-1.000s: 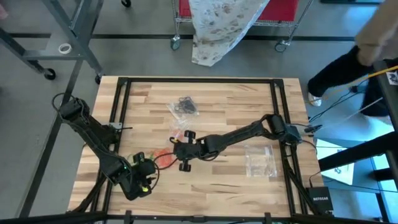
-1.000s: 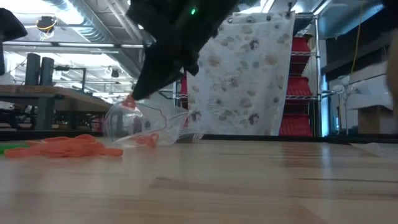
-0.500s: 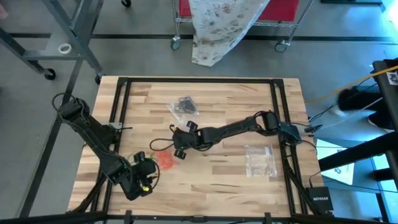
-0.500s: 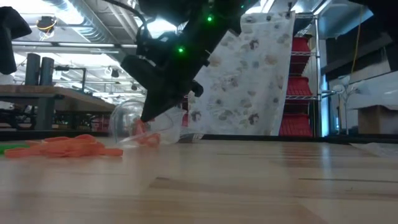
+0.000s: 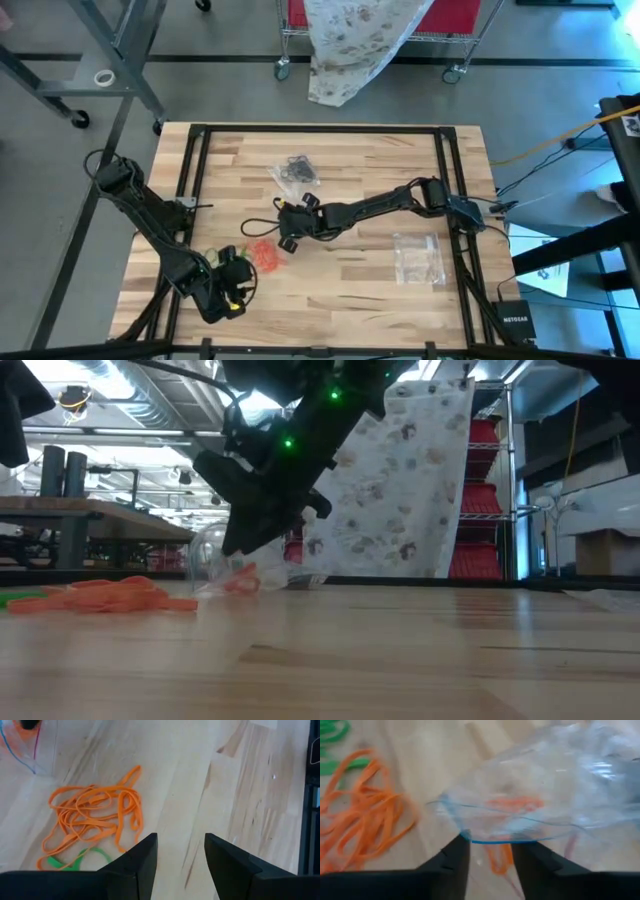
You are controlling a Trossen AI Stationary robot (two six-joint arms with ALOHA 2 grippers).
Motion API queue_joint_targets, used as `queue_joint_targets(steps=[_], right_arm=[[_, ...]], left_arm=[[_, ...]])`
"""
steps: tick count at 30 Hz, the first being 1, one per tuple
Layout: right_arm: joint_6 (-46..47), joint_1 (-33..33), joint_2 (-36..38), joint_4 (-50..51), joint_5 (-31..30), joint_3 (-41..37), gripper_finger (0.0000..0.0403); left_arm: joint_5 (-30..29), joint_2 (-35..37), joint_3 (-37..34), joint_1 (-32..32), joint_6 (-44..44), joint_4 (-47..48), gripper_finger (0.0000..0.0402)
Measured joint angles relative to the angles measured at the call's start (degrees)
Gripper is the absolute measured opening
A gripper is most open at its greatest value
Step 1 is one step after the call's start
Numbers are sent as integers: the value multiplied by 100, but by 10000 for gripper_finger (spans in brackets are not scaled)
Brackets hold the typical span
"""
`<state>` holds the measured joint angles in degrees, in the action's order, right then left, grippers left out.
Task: Sort rubber bands
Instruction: Put the orange rubber band into the transparent zip bag
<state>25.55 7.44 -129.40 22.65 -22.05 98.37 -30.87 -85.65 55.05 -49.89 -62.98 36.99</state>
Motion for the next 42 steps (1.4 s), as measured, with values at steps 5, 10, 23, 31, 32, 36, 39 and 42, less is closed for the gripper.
queue_joint_targets(steps=[5, 10, 23, 31, 32, 36, 39, 42], right_arm=[[-165, 66, 57, 13, 783, 0, 180], [-401, 422, 92, 6, 1071, 2, 193], [-1028, 918, -494, -878, 779, 9, 193], [-779, 787, -560, -898, 1269, 4, 158], [-778, 783, -560, -899, 1387, 4, 144], [-714, 789, -585, -750, 1329, 7, 79], [-639, 775, -599, -637, 1261, 17, 31], [-657, 752, -599, -575, 1275, 22, 6]], left_arm=[[2, 0, 0, 0, -1, -3, 155], [2, 0, 0, 0, -55, 0, 155], [11, 0, 0, 45, -107, 7, 155], [13, 0, 0, 44, 5, 4, 155], [14, 0, 0, 44, 13, 4, 155], [13, 0, 0, 44, -1, -1, 155], [15, 0, 0, 44, -22, -24, 155], [19, 0, 0, 44, -28, -23, 155]])
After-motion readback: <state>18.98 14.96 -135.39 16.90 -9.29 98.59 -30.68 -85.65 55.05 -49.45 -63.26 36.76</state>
